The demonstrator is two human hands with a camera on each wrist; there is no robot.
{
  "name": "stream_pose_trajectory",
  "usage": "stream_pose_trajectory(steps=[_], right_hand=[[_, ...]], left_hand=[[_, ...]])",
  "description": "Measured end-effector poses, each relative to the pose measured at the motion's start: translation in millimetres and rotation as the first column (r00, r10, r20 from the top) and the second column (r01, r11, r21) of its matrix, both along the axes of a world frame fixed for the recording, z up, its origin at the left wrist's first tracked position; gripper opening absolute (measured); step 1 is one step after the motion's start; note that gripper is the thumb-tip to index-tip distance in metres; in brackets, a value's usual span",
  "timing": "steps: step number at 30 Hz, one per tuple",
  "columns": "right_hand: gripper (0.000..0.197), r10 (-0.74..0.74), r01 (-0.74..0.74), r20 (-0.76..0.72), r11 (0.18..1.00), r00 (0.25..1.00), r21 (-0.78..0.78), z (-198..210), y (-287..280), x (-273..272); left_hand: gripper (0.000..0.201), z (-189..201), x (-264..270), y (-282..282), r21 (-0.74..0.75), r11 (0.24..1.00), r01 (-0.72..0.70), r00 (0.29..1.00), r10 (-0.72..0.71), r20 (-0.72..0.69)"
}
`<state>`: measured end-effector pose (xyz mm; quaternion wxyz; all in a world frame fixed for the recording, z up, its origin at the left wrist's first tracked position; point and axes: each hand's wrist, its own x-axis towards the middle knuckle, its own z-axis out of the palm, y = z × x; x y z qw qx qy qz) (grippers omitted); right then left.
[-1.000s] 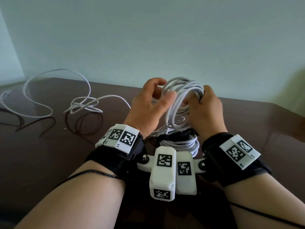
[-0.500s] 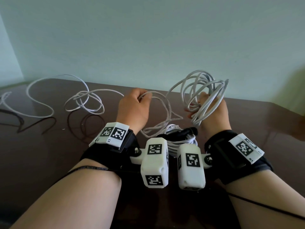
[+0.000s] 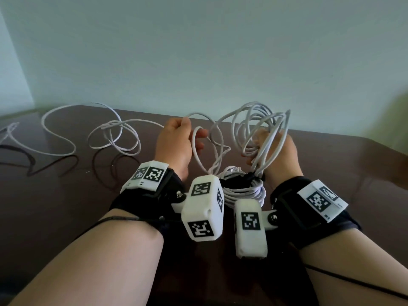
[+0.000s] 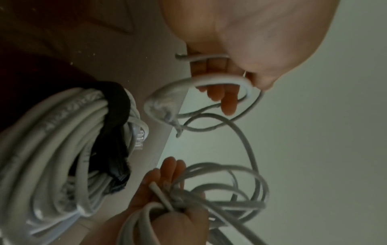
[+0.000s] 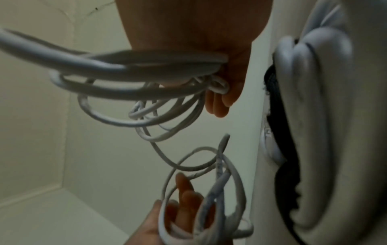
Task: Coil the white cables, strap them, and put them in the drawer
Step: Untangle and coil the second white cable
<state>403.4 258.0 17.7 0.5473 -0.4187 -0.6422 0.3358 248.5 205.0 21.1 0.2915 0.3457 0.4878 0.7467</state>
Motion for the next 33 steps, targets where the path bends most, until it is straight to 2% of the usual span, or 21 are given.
stream_pose_trajectory(steps=[2,5,8,10,12,15,19,21,25,28,30,33], right_hand=[[0.01,-0.049,0.044,0.135,0.998,0.99,0.046,-0.3,1.9,-0.3],[0.016,-0.094,0.066,0.273,0.992,0.957,0.111,-0.4,4.3,-1.9],[0.018,-0.061,0.015,0.347,0.991,0.936,0.135,-1.1,2.4,-3.6],[0.017,-0.09,0.019,0.412,0.985,0.907,0.174,0.1,2.4,-5.8],[0.017,-0.108,0.031,0.43,0.983,0.896,0.182,2.0,4.2,-5.7],[0.022,-0.098,0.026,0.419,0.985,0.903,0.173,6.5,1.6,-4.3],[0.016,0.127,-0.134,0.257,0.991,0.958,0.011,9.5,-15.1,-3.2],[0.012,0.219,-0.219,0.188,0.976,0.957,-0.021,12.0,-24.4,-2.5],[0.017,0.255,-0.268,0.29,0.963,0.922,0.005,17.2,-27.6,-1.3],[0.022,0.319,-0.344,0.41,0.939,0.855,-0.013,17.1,-30.4,-0.7],[0.025,0.381,-0.407,0.437,0.913,0.815,-0.036,16.4,-34.7,0.6],[0.029,0.409,-0.435,0.447,0.899,0.796,-0.047,19.8,-40.9,1.9]], left_hand=[[0.024,1.8,2.6,-1.1,0.017,0.998,0.057,0.998,-0.057,0.022],[0.021,-0.9,3.6,-1.2,0.048,0.998,0.047,0.995,-0.042,-0.094],[0.044,-5.3,1.8,-4.0,0.086,0.993,0.085,0.972,-0.063,-0.226],[0.046,-5.5,2.1,-6.1,0.112,0.991,0.073,0.955,-0.037,-0.294],[0.041,-5.7,1.6,-4.1,0.12,0.993,-0.006,0.951,0.043,-0.307],[0.016,-6.0,-1.6,3.3,0.12,0.985,-0.12,0.971,0.142,-0.19],[0.025,-6.3,-4.7,6.5,0.165,0.982,-0.094,0.993,0.104,-0.054],[0.025,-5.4,-4.9,5.9,0.16,0.982,-0.097,0.995,0.101,-0.014],[0.022,-5.3,-10.0,7.5,0.113,0.986,-0.124,0.992,0.12,0.038],[0.018,-3.2,-5.7,3.7,0.094,0.995,0.012,0.997,-0.018,0.069],[0.019,-0.9,-1.8,-0.5,0.115,0.989,0.095,0.991,-0.106,0.086],[0.02,-0.5,0.1,-3.2,0.176,0.977,0.122,0.988,-0.136,0.069]])
